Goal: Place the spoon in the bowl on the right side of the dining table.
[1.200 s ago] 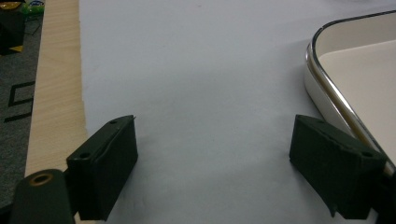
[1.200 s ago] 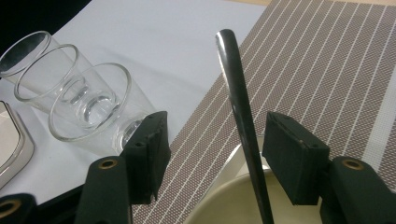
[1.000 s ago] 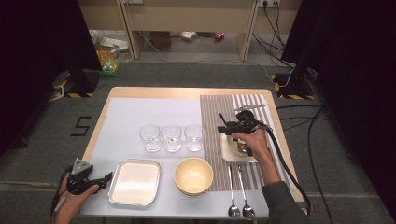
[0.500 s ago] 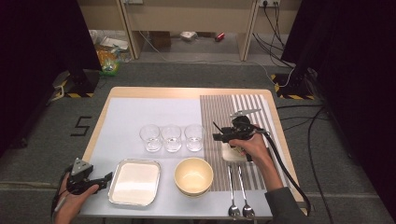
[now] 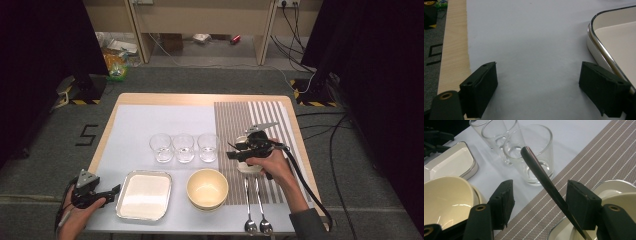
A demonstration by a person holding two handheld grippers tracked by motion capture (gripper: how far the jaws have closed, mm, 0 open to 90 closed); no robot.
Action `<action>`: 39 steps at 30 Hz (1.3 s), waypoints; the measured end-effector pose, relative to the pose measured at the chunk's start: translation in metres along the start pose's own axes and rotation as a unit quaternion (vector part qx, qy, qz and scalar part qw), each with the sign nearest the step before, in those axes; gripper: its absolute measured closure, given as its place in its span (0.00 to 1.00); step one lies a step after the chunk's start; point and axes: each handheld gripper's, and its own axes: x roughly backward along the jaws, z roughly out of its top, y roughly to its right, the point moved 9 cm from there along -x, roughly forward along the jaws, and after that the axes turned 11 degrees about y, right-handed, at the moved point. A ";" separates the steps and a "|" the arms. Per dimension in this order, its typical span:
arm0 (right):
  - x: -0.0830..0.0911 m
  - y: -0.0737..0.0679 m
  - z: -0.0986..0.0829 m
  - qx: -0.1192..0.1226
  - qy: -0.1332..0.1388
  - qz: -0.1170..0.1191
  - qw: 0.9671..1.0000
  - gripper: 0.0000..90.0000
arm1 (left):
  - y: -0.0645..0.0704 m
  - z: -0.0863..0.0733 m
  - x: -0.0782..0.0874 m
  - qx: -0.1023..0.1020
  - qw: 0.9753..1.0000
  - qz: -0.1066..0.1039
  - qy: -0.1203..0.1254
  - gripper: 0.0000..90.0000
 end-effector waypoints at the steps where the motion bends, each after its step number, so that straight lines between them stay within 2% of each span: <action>1: 0.001 -0.002 -0.001 0.001 -0.001 0.002 1.000 0.44 | 0.000 0.000 0.000 0.000 1.000 0.003 0.003 0.16; 16: 0.021 -0.026 -0.012 0.043 -0.003 0.023 0.999 0.44 | 0.000 0.000 0.000 0.000 1.000 0.001 0.000 0.16; 31: 0.045 -0.031 -0.029 0.051 0.006 0.039 0.998 0.45 | 0.000 0.000 0.000 -0.001 1.000 0.002 0.000 0.16; 33: 0.048 -0.032 -0.031 0.045 0.009 0.040 0.998 0.45 | 0.000 0.000 0.000 -0.001 1.000 0.002 0.001 0.16; 37: 0.054 -0.031 -0.034 0.051 0.018 0.045 0.998 0.45 | 0.000 0.000 0.000 -0.001 1.000 0.003 0.001 0.16; 38: 0.056 -0.033 -0.035 0.045 0.017 0.046 0.998 0.45 | 0.000 0.000 0.000 -0.001 1.000 0.003 0.001 0.16; 39: 0.057 -0.032 -0.035 0.051 0.019 0.045 0.998 0.45 | 0.000 0.000 0.000 -0.001 1.000 0.002 0.001 0.16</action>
